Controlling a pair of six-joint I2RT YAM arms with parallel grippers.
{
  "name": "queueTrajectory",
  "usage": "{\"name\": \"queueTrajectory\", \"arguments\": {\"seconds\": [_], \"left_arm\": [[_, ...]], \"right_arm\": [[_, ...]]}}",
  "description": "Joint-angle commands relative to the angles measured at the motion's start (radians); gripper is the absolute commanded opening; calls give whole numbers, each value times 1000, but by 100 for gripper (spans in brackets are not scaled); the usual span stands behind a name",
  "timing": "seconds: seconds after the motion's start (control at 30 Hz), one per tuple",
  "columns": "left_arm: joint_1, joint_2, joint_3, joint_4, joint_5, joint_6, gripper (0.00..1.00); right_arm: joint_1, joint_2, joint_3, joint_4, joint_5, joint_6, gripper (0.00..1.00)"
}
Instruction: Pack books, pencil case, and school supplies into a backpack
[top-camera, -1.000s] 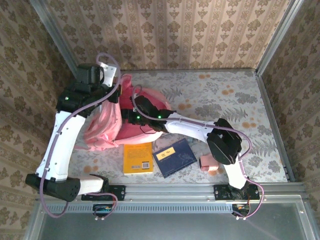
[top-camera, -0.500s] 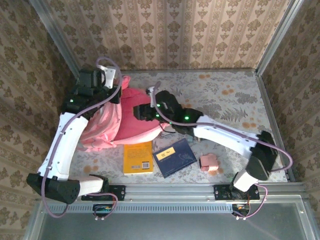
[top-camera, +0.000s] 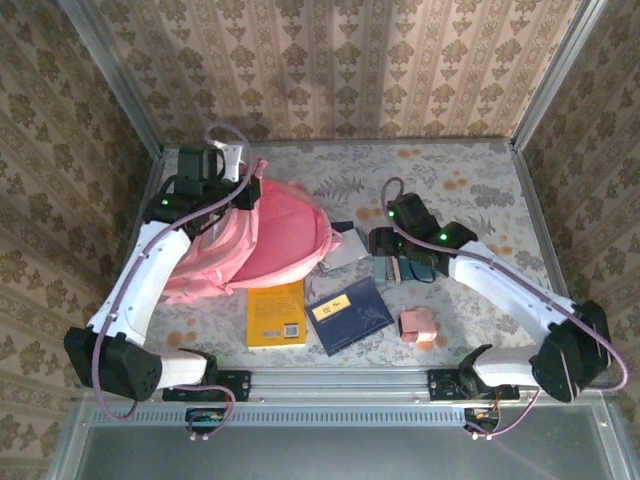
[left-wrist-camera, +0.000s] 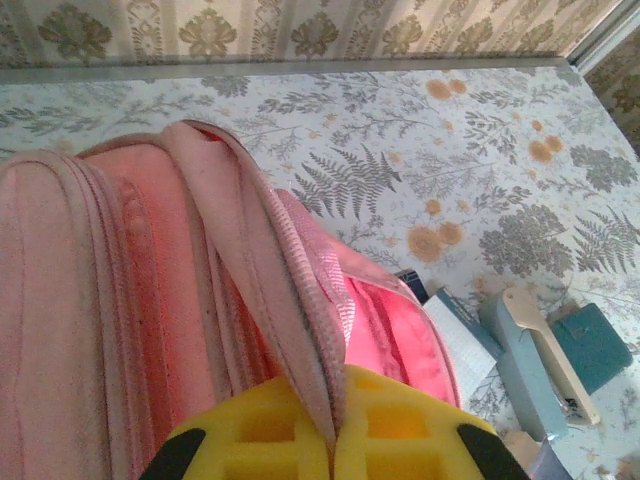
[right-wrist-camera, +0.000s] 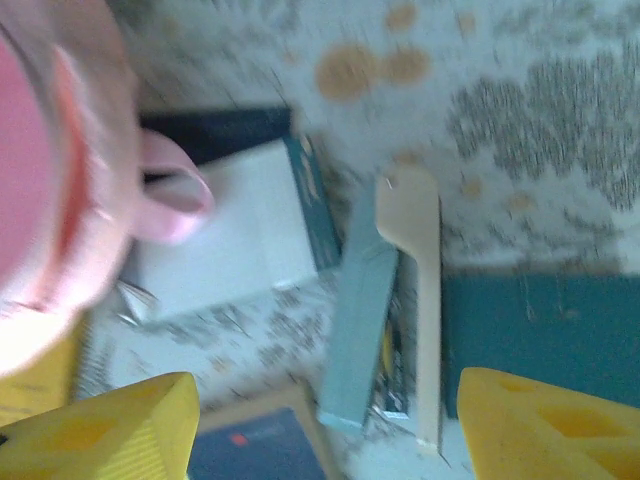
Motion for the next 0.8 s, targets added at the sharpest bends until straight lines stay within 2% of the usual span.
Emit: {"name": "queueTrajectory", "arguments": {"seconds": [0.0, 0.03, 0.1, 0.27, 0.47, 0.63, 0.77], "left_arm": [[-9, -11, -25, 150, 40, -33, 0], [-12, -17, -34, 158, 45, -35, 0], [-21, -30, -42, 160, 43, -27, 1], [-72, -69, -46, 131, -34, 38, 3], [-119, -107, -64, 124, -116, 90, 4], [-124, -90, -45, 114, -113, 90, 4], [-124, -76, -31, 104, -105, 88, 4]], "right_arm": [[-33, 91, -15, -102, 21, -37, 61], [-55, 115, -22, -76, -8, -41, 53], [-95, 164, -18, -43, -51, -41, 44], [-150, 311, 33, -5, -156, -93, 44], [-174, 386, 25, 31, -174, -112, 42], [-187, 388, 2, 58, -185, -97, 28], [-187, 408, -7, 90, -196, -82, 21]]}}
